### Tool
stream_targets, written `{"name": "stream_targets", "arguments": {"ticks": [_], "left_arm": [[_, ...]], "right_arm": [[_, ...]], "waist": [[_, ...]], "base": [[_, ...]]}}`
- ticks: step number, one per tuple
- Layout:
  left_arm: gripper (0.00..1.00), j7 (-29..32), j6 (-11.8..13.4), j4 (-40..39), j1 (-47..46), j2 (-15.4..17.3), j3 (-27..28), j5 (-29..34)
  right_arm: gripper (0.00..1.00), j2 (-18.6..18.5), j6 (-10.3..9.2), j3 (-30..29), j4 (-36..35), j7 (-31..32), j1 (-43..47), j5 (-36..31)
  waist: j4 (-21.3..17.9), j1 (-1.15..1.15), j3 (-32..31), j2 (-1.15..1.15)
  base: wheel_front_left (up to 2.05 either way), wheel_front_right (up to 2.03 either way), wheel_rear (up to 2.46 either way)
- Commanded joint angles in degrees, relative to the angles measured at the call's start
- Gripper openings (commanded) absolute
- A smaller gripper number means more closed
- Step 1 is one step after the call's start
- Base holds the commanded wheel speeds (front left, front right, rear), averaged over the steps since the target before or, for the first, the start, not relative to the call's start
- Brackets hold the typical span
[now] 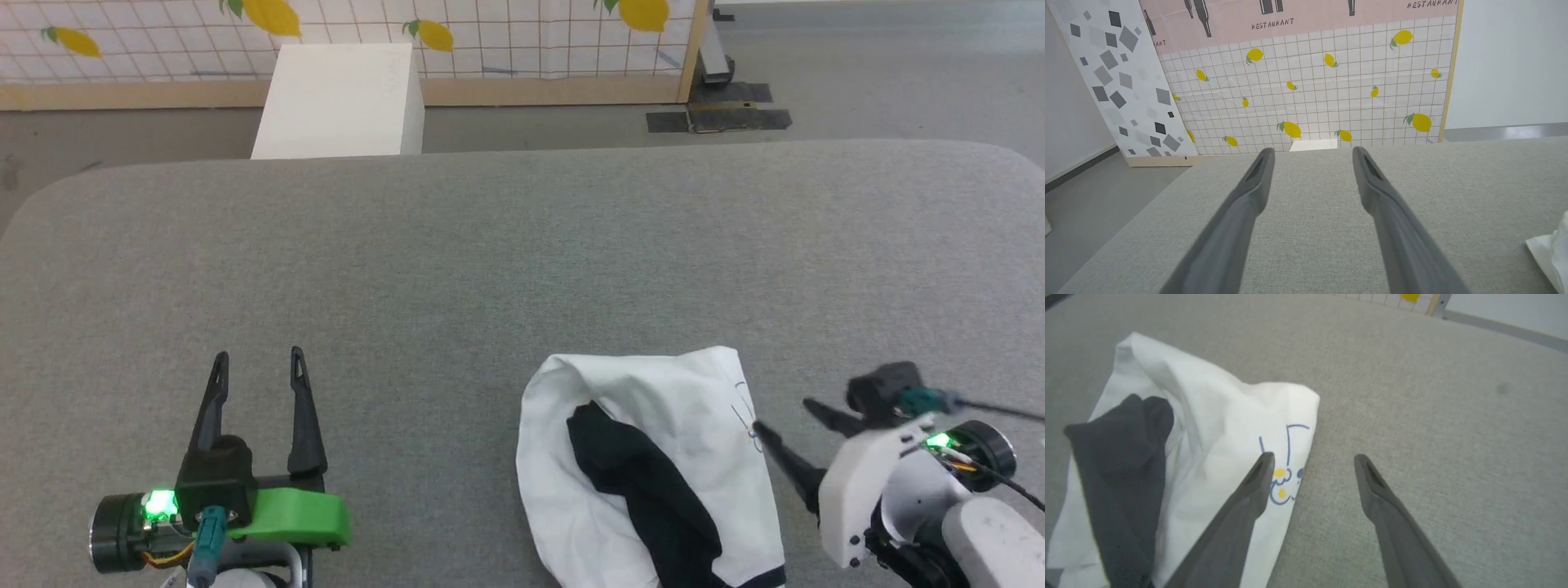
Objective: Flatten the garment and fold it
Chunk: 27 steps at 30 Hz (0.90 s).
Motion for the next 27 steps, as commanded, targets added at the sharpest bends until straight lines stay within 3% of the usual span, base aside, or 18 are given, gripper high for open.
{"name": "stream_targets", "arguments": {"ticks": [1, 4, 8, 14, 15, 16, 21, 27], "left_arm": [[1.0, -0.2, -0.3, 0.1, -0.3, -0.2, -0.1, 0.1], [1.0, -0.2, -0.4, 0.4, -0.9, -0.7, -0.4, 0.0], [1.0, -0.2, -0.6, 1.1, -1.7, -1.3, -0.8, -0.1], [1.0, -0.2, -0.5, 1.9, -2.2, -1.8, -0.7, -0.3], [1.0, -0.2, -0.4, 2.0, -2.2, -1.9, -0.6, -0.3], [1.0, -0.2, -0.3, 2.0, -2.1, -1.9, -0.4, -0.4], [1.0, -0.2, -0.4, 2.0, -0.6, -1.9, 0.7, -0.2], [1.0, -0.2, -0.1, 0.4, 0.6, -1.8, 2.8, -0.2]], "right_arm": [[1.0, -1.5, -0.1, 1.9, 0.5, 4.0, -2.3, 2.7], [1.0, -4.3, -0.1, 6.8, 2.3, 13.1, -6.0, 8.8], [1.0, -6.0, -0.1, 12.8, 5.5, 20.3, -9.3, 14.2], [1.0, -5.9, -0.1, 21.2, 10.1, 23.3, -8.3, 19.1], [0.44, -6.0, -0.1, 21.8, 10.1, 22.2, -8.2, 19.3], [0.0, -6.1, -0.1, 22.4, 10.2, 20.5, -8.1, 19.5], [0.0, -7.5, -0.1, 22.9, 7.6, 14.6, -9.9, 20.6], [0.0, -13.4, -0.1, 23.2, -2.7, 13.4, -13.4, 20.2]], "waist": [[1.0, 0.0, 0.8, 0.0], [2.1, 0.0, 1.7, 0.0], [3.6, 0.0, 2.7, 0.0], [5.1, 0.0, 3.1, 0.0], [5.2, 0.0, 3.0, 0.0], [5.1, 0.0, 2.8, 0.0], [2.9, 0.0, 1.2, 0.0], [-4.1, 0.0, 1.5, 0.0]], "base": [[0.0, 0.0, 0.0], [0.0, 0.0, 0.0], [0.0, 0.0, 0.0], [0.0, 0.0, 0.0], [0.0, 0.0, 0.0], [0.0, 0.0, 0.0], [0.0, 0.0, 0.0], [0.0, 0.0, 0.0]]}}
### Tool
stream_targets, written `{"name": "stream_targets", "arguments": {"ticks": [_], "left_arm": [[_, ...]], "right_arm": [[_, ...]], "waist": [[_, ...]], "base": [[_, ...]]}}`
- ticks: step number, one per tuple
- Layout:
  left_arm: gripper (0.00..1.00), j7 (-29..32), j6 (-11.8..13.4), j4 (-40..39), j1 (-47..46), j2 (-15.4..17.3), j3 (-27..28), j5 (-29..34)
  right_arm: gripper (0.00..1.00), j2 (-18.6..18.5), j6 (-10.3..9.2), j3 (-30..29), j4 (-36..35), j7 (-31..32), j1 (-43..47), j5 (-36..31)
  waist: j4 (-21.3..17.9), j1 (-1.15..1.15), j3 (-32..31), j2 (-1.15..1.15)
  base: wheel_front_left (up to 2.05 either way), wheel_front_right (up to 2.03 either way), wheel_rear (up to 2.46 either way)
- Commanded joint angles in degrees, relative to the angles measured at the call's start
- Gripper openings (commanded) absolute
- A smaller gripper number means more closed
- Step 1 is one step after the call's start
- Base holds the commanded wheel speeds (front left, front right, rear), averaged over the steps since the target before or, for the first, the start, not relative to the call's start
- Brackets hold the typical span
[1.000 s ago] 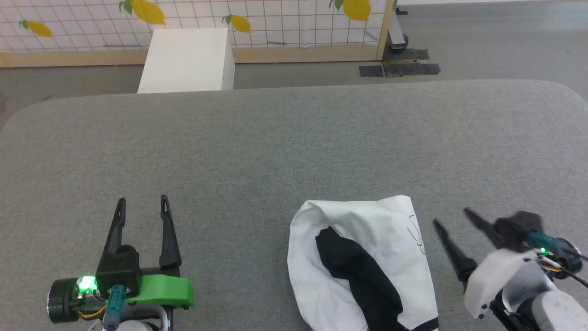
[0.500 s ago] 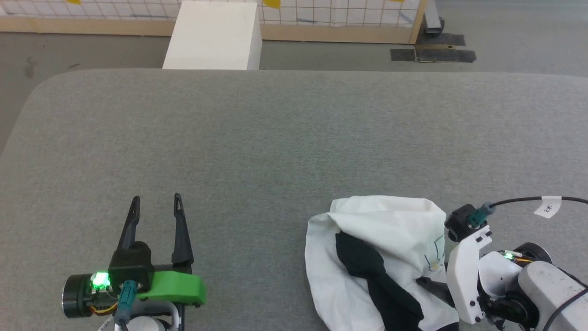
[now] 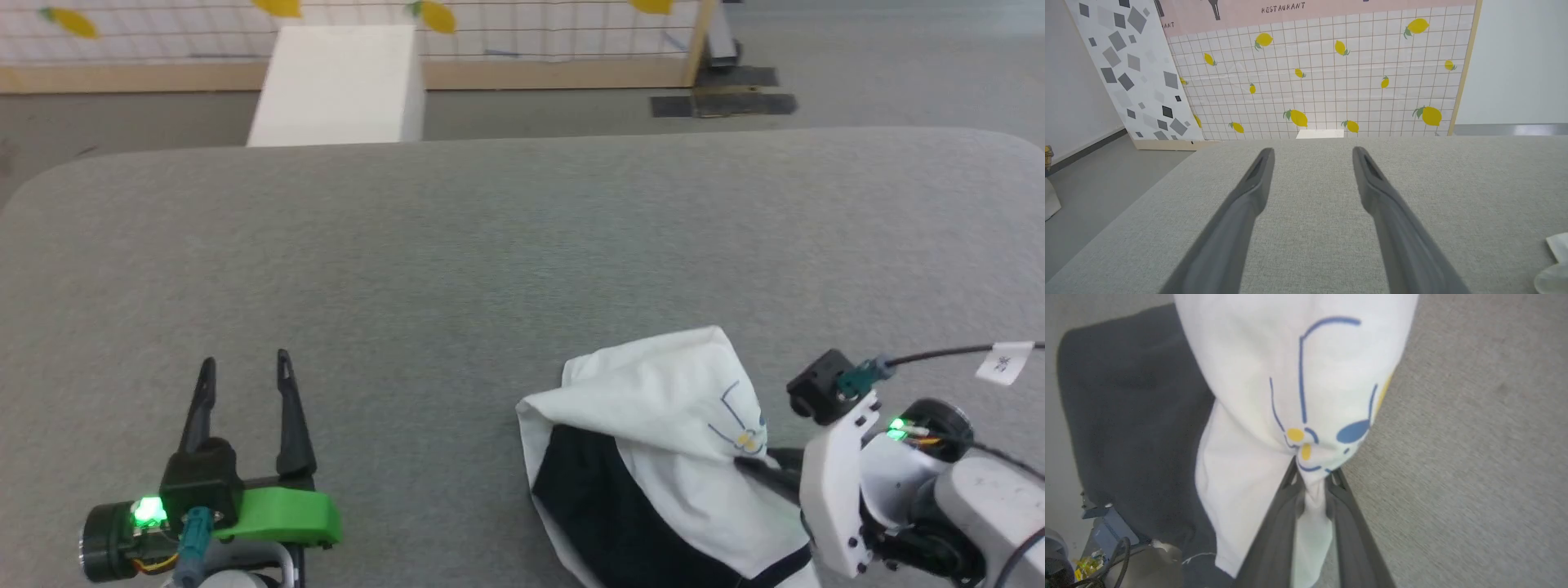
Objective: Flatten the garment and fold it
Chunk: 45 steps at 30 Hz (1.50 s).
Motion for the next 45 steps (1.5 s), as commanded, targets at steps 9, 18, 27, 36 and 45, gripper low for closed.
{"name": "stream_targets", "arguments": {"ticks": [9, 18, 27, 36, 45], "left_arm": [[1.0, -0.2, 1.0, -4.8, -1.6, 1.0, 2.8, 0.8], [1.0, -0.2, 0.7, -9.4, -6.9, 3.9, 2.2, 2.5], [1.0, -0.2, 1.3, -12.9, -12.6, 5.2, 0.1, 3.1], [1.0, -0.2, 2.7, -14.5, -14.4, 5.3, -1.5, 2.9], [1.0, -0.2, 4.3, -12.5, -12.1, 4.9, -1.8, 1.7]], "right_arm": [[0.0, -6.4, -0.09, -3.9, -3.2, 0.9, -6.9, -1.9], [0.0, -10.8, -0.09, -8.1, 7.5, -2.2, -15.5, -8.2], [0.0, -14.5, -0.09, -14.8, 22.8, -3.8, -23.4, -16.5], [0.0, -11.7, -0.09, -23.6, 32.4, -5.5, -26.4, -22.2], [1.0, -8.1, -0.09, -30.3, 34.0, -11.2, -25.7, -26.5]], "waist": [[-14.2, 0.0, 8.6, 0.0], [-15.5, 0.0, 19.3, 0.0], [-12.3, 0.0, 27.0, 0.0], [-11.1, 0.0, 29.2, 0.0], [-11.2, 0.0, 21.6, 0.0]], "base": [[0.0, 0.0, 0.0], [0.0, 0.0, 0.0], [0.0, 0.0, 0.0], [0.0, 0.0, 0.0], [0.0, 0.0, 0.0]]}}
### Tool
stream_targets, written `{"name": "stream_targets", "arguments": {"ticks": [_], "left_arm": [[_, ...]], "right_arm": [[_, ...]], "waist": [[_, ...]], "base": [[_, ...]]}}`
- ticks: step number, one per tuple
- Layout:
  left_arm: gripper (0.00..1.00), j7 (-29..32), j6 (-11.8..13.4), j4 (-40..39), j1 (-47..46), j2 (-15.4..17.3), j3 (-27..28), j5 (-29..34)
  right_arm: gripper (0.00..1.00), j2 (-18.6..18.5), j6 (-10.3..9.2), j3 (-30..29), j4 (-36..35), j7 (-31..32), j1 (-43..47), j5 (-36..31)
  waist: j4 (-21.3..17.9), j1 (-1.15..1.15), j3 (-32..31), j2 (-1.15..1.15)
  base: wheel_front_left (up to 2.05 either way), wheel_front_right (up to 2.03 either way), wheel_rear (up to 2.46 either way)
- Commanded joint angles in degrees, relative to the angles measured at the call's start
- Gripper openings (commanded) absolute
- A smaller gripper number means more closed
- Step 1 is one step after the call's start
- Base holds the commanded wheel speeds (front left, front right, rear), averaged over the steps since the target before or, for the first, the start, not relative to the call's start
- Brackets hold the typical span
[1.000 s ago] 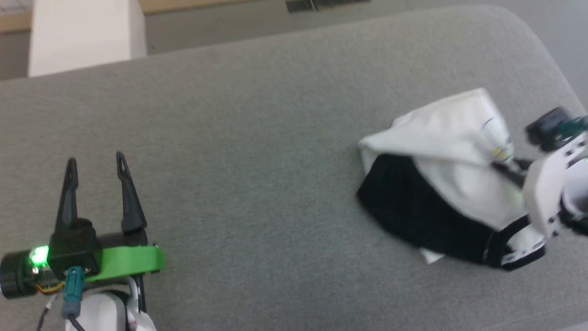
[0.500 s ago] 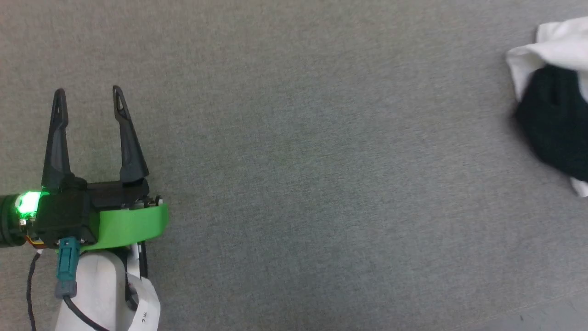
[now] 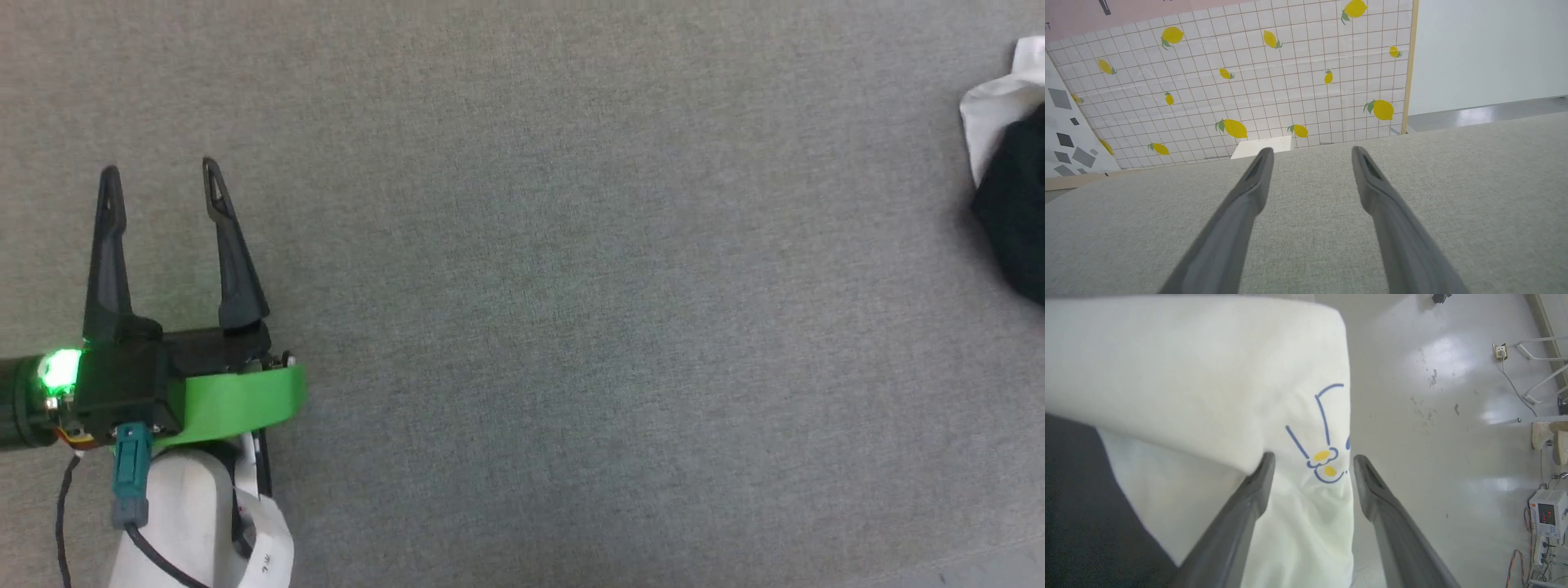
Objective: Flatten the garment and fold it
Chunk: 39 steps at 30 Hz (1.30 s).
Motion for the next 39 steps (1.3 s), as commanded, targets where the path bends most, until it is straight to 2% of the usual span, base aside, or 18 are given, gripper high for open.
{"name": "stream_targets", "arguments": {"ticks": [1, 4, 9, 14, 19, 24, 31, 39], "left_arm": [[1.0, -0.2, 0.6, 0.4, 1.2, 0.0, 0.2, -0.6], [1.0, -0.2, 1.3, 1.3, 3.4, -0.4, 0.8, -1.1], [1.0, -0.2, 1.5, 2.6, 7.4, -0.8, 1.6, -1.8], [1.0, -0.2, 1.0, 3.9, 9.9, -1.2, 1.7, -2.1], [1.0, -0.2, 0.6, 5.1, 12.0, -1.8, 1.6, -2.2], [1.0, -0.2, 0.1, 6.3, 14.0, -2.3, 1.5, -2.4], [1.0, -0.2, -0.9, 8.2, 15.4, -2.8, 1.5, -2.6], [1.0, -0.2, -2.8, 9.9, 16.2, -3.2, 0.9, -2.7]], "right_arm": [[1.0, 0.1, -0.11, -1.1, -1.0, -2.4, -0.1, -1.7], [1.0, 1.3, -0.11, -4.4, -4.5, -10.7, -0.2, -8.2], [1.0, 9.6, -0.11, -10.1, -11.4, -23.4, 1.1, -13.8], [1.0, 17.2, -0.11, -11.4, -19.5, -31.4, 5.0, -16.2], [1.0, 24.4, -0.11, -10.3, -27.5, -33.6, 11.2, -15.4], [1.0, 31.3, -0.11, -9.5, -31.9, -34.0, 20.6, -13.3], [1.0, 37.3, -0.11, -11.2, -32.6, -34.0, 33.0, -9.8], [1.0, 40.9, -0.11, -14.1, -34.7, -34.1, 42.6, -10.7]], "waist": [[-0.3, -0.01, -5.4, 0.0], [-0.2, -0.01, -9.5, 0.0], [0.7, -0.01, -14.9, 0.0], [2.9, -0.01, -19.0, 0.0], [5.4, -0.01, -22.3, 0.0], [7.6, -0.01, -25.1, 0.0], [9.6, -0.01, -27.1, 0.0], [9.9, -0.01, -27.8, 0.0]], "base": [[0.0, 0.0, 0.0], [0.0, 0.0, 0.0], [0.0, 0.0, 0.0], [0.0, 0.0, 0.0], [0.0, 0.0, 0.0], [0.0, 0.0, 0.0], [0.0, 0.0, 0.0], [0.0, 0.0, 0.0]]}}
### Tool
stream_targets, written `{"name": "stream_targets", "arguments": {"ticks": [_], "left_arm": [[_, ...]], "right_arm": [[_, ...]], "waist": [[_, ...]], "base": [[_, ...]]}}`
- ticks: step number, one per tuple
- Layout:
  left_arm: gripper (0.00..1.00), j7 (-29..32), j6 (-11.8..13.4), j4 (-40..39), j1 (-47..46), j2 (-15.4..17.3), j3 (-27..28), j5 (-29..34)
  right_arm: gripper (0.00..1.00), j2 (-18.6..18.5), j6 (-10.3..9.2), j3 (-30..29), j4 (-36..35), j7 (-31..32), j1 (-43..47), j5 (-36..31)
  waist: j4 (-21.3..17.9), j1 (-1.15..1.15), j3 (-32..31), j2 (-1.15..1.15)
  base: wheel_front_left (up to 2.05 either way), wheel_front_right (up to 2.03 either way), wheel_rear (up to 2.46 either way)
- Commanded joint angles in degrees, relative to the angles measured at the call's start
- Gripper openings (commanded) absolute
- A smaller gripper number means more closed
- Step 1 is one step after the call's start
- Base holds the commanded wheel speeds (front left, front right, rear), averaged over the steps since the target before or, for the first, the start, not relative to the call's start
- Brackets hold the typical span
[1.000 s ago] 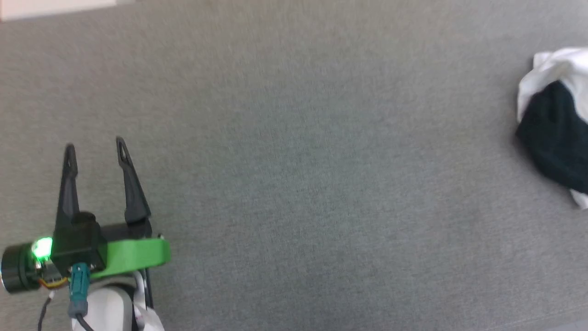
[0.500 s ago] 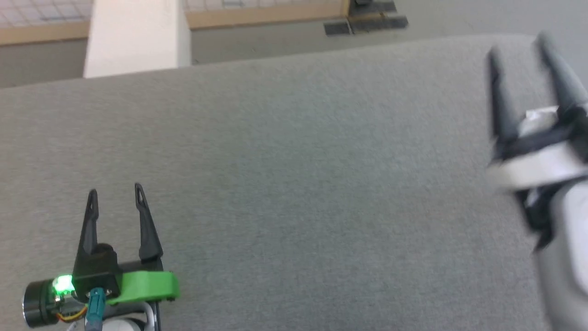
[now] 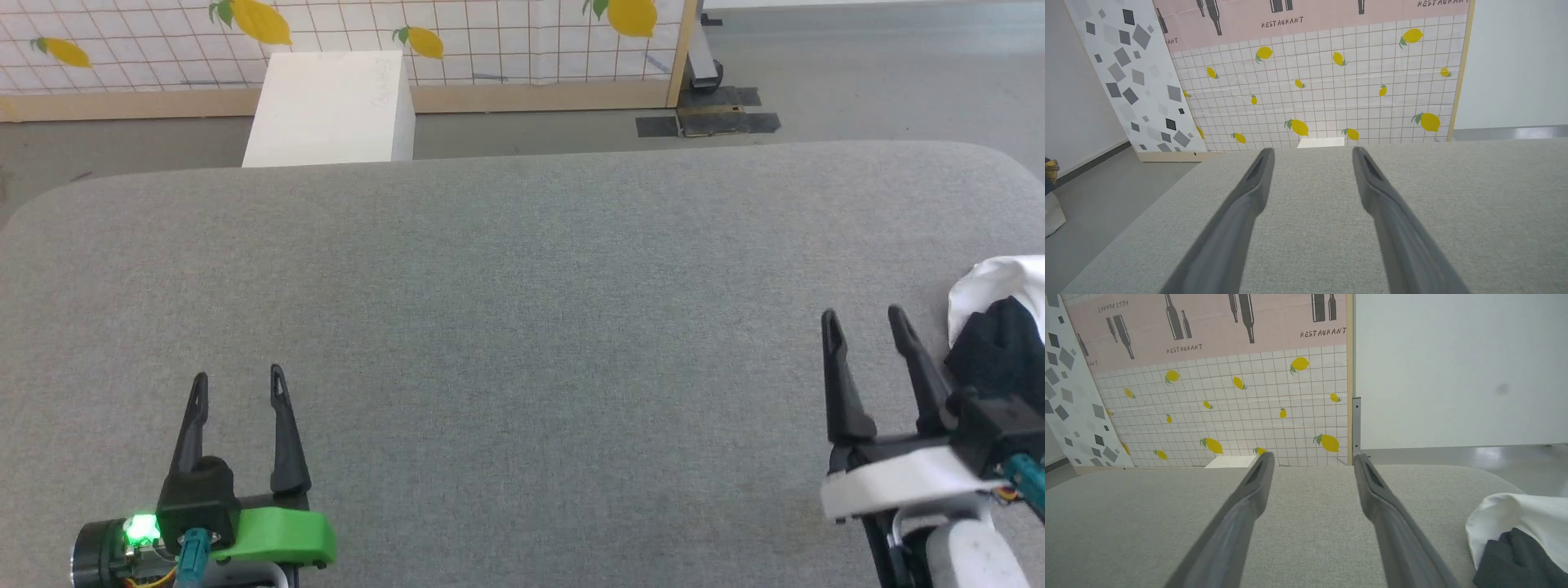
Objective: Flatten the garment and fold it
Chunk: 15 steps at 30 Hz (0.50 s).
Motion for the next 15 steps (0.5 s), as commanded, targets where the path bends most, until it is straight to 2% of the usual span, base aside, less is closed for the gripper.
{"name": "stream_targets", "arguments": {"ticks": [1, 4, 5, 15], "left_arm": [[1.0, -0.2, -0.5, 0.2, 0.6, -0.2, -0.2, -0.5], [1.0, -0.2, -1.5, -0.1, 0.5, -0.6, 0.2, -1.6], [0.0, -0.2, -1.9, -0.2, 0.6, -0.8, 0.4, -1.9], [0.0, 0.8, -2.0, 0.2, -0.1, -0.7, 0.2, -1.3]], "right_arm": [[1.0, 0.5, -0.09, -0.2, -0.7, -0.3, 1.5, -0.3], [1.0, 1.1, -0.09, -0.4, -2.2, -0.3, 3.2, -0.8], [0.0, 1.3, -0.09, -0.7, -2.5, -0.3, 3.5, -0.8], [0.0, 1.1, 0.01, -0.3, -2.2, 0.8, 3.2, -0.8]], "waist": [[0.1, 0.01, -0.1, 0.0], [-0.1, 0.01, 0.0, 0.0], [-0.1, 0.01, 0.0, 0.0], [-0.1, 0.01, -0.2, 0.0]], "base": [[0.0, 0.0, 0.0], [0.0, 0.0, 0.0], [0.0, 0.0, 0.0], [0.0, 0.0, 0.0]]}}
